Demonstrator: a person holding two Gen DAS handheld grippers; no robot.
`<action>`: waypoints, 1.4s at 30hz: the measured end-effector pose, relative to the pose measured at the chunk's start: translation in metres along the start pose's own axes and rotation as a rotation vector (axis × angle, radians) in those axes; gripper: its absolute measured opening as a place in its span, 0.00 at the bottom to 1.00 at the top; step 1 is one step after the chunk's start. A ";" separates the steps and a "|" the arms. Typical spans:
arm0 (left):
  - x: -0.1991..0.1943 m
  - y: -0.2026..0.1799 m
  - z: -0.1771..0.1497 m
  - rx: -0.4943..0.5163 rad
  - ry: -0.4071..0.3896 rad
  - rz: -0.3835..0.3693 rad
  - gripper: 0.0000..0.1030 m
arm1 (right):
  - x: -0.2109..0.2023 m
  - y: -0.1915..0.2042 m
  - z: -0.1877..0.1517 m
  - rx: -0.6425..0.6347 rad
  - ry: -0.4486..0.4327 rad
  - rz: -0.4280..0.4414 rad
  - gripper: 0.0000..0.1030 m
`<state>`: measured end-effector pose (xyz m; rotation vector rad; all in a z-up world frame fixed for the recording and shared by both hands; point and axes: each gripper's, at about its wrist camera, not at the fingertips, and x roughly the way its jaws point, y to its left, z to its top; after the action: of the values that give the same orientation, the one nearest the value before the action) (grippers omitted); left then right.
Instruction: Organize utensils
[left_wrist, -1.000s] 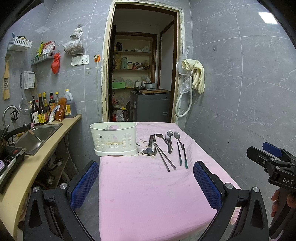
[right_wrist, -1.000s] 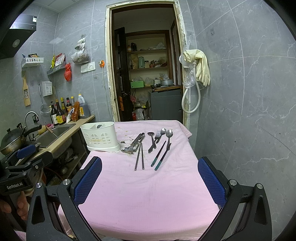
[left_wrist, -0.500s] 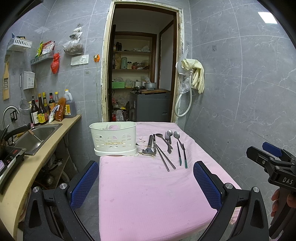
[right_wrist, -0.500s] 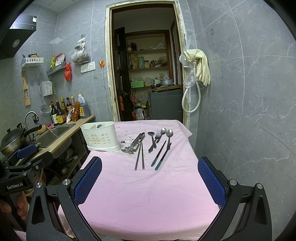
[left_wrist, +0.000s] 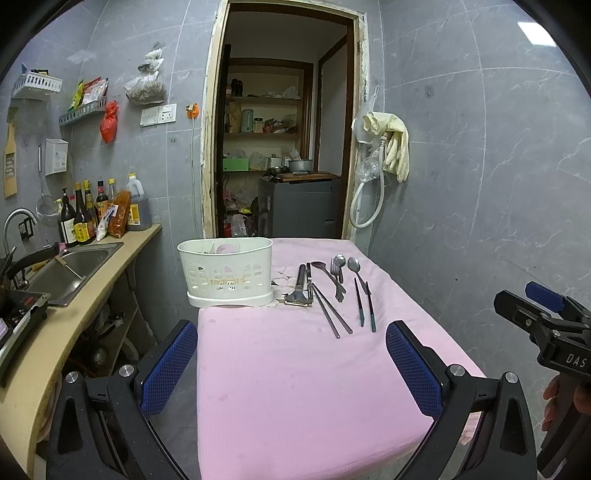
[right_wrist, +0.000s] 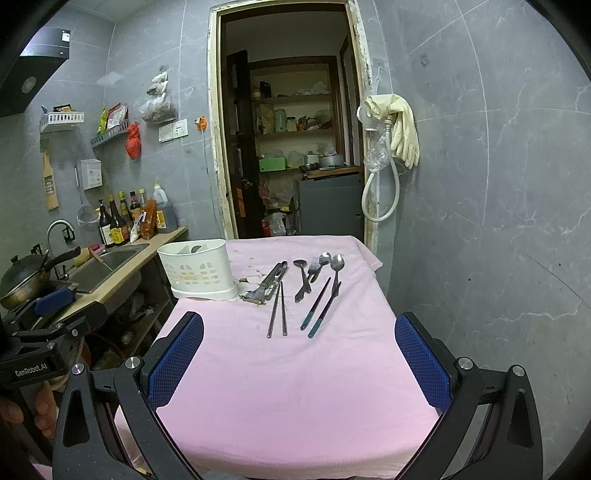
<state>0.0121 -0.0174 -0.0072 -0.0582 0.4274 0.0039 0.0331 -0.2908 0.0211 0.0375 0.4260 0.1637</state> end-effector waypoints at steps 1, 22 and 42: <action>0.001 0.000 0.000 -0.002 -0.001 -0.001 1.00 | -0.001 0.004 0.000 -0.004 -0.001 -0.002 0.99; 0.048 0.000 0.030 -0.022 -0.003 -0.021 1.00 | 0.035 -0.002 0.040 -0.025 -0.013 -0.039 0.99; 0.204 -0.042 0.071 -0.058 0.060 0.032 1.00 | 0.201 -0.067 0.110 -0.069 0.007 0.033 0.99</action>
<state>0.2280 -0.0567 -0.0254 -0.1087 0.4882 0.0461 0.2692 -0.3235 0.0341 -0.0237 0.4270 0.2108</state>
